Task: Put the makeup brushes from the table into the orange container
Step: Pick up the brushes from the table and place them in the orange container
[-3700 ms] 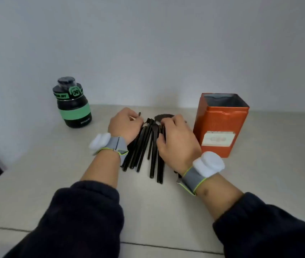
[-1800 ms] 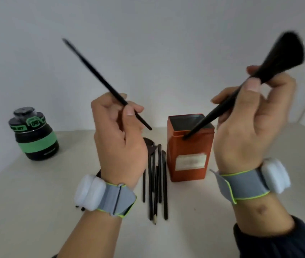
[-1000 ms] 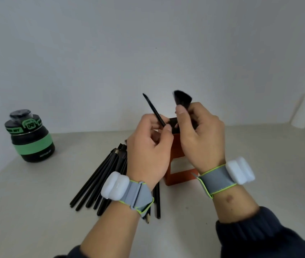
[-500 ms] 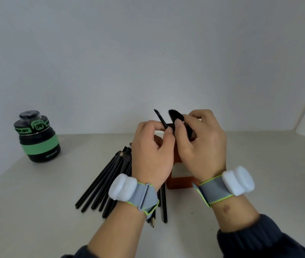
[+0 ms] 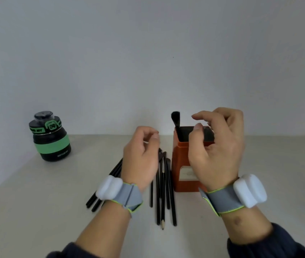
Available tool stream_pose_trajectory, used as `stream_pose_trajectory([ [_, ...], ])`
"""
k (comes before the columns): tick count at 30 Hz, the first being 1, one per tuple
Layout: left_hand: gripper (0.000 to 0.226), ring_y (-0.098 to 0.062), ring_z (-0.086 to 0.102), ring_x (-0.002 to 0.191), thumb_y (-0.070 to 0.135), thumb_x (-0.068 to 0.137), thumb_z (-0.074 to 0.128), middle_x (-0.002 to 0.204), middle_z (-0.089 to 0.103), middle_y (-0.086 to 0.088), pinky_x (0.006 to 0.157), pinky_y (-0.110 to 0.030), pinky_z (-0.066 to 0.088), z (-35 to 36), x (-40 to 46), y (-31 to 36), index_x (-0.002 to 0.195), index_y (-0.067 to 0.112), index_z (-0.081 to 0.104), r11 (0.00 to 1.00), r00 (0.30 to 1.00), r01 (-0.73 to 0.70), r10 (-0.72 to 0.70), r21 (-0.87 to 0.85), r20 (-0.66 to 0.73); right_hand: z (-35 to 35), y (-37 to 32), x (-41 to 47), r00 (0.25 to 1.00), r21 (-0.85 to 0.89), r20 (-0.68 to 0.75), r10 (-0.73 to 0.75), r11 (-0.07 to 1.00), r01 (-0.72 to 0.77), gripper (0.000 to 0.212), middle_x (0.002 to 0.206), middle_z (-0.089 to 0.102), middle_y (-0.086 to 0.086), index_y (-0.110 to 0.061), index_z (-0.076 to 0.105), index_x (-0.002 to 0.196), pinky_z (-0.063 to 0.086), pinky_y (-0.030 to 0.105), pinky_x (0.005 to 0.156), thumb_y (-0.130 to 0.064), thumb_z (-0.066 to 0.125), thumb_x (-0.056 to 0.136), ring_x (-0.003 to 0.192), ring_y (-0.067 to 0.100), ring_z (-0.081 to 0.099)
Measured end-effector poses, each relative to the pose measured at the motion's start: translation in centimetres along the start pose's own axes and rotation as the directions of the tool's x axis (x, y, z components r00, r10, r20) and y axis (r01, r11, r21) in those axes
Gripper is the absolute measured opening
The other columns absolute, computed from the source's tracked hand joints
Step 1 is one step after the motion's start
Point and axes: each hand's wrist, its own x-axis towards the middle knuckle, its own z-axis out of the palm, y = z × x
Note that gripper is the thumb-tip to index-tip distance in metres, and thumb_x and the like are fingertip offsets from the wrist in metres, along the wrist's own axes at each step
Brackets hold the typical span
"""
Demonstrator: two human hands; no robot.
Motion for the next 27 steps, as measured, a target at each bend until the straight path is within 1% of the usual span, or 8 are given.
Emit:
stream_pose_trajectory([
  [2,0.012,-0.016,0.059,0.063,0.016,0.092,0.058,0.076,0.066,0.007,0.065,-0.025,0.046,-1.9,0.9,-1.2,0.088,0.025,0.064,0.993,1.0,0.006,-0.003,0.117,-0.022,0.2,-1.1,-0.5,0.998,0.055,0.027,-0.061,0.997,0.059,0.019,0.1,0.044,0.003,-0.002,0.072,0.095,0.05,0.037,0.067,-0.001,0.058,0.082,0.077,0.026,0.057],
  [4,0.01,-0.015,0.063,0.073,0.015,0.091,0.06,0.078,0.067,0.008,0.067,-0.019,0.044,-3.8,1.8,-2.3,0.09,0.025,0.065,0.963,0.998,0.059,-0.058,0.263,-0.009,0.8,-2.7,-1.5,0.988,0.124,0.104,-0.115,0.987,0.102,0.018,0.099,0.045,0.003,-0.002,0.071,0.095,0.047,0.025,0.067,-0.003,0.059,0.083,0.072,0.013,0.051],
  [7,0.012,-0.024,0.065,0.09,0.025,0.088,0.06,0.084,0.066,0.006,0.078,-0.029,0.047,-6.2,2.7,-4.1,0.1,0.024,0.061,0.823,0.968,0.204,-0.252,0.53,0.018,2.1,-4.5,-3.7,0.94,0.182,0.32,-0.122,0.981,0.066,0.021,0.102,0.05,0.004,-0.008,0.068,0.103,0.045,0.018,0.068,-0.005,0.062,0.083,0.073,0.007,0.051],
  [10,0.024,-0.028,0.062,0.103,0.031,0.086,0.058,0.103,0.067,-0.002,0.082,-0.033,0.046,-7.9,3.1,-5.6,0.108,0.024,0.058,0.641,0.927,0.234,-0.373,0.731,0.031,3.5,-5.1,-5.6,0.778,0.032,0.628,-0.031,0.999,0.015,0.031,0.111,0.05,0.001,-0.018,0.059,0.119,0.051,0.026,0.067,-0.016,0.061,0.088,0.082,0.018,0.061],
  [13,0.028,-0.024,0.059,0.094,0.034,0.085,0.058,0.104,0.062,0.0,0.072,-0.028,0.039,-8.7,3.2,-6.0,0.111,0.023,0.058,0.527,0.881,0.225,-0.469,0.819,0.059,5.1,-4.5,-7.0,0.594,-0.187,0.793,0.132,0.982,0.032,0.036,0.119,0.045,0.003,-0.02,0.047,0.131,0.054,0.036,0.066,-0.023,0.052,0.095,0.084,0.028,0.064],
  [17,0.01,-0.012,0.043,0.058,0.029,0.086,0.059,0.071,0.048,0.006,0.052,-0.024,0.032,-8.6,3.1,-5.4,0.09,0.022,0.057,0.456,0.859,0.195,-0.506,0.868,0.073,7.0,-4.2,-7.2,0.488,-0.432,0.797,0.357,0.901,0.047,0.035,0.122,0.044,0.011,-0.012,0.042,0.128,0.041,0.034,0.062,-0.013,0.051,0.095,0.092,0.035,0.064],
  [22,0.023,-0.02,0.057,0.077,0.024,0.088,0.06,0.093,0.068,-0.005,0.054,-0.022,0.038,-8.3,3.1,-4.9,0.099,0.008,0.074,0.426,0.83,0.187,-0.551,0.885,0.09,7.8,-3.9,-7.1,0.387,-0.58,0.769,0.509,0.81,0.087,0.038,0.125,0.049,0.018,-0.001,0.045,0.129,0.039,0.034,0.065,-0.011,0.055,0.094,0.104,0.038,0.063],
  [27,0.026,-0.017,0.047,0.056,0.027,0.086,0.062,0.063,0.05,-0.003,0.045,-0.023,0.029,-8.1,2.9,-5.1,0.068,0.009,0.057,0.415,0.822,0.203,-0.565,0.887,0.076,7.9,-4.3,-6.7,0.323,-0.634,0.744,0.585,0.771,0.064,0.046,0.126,0.053,0.021,0.006,0.041,0.133,0.043,0.034,0.07,-0.009,0.057,0.093,0.111,0.038,0.061],
])
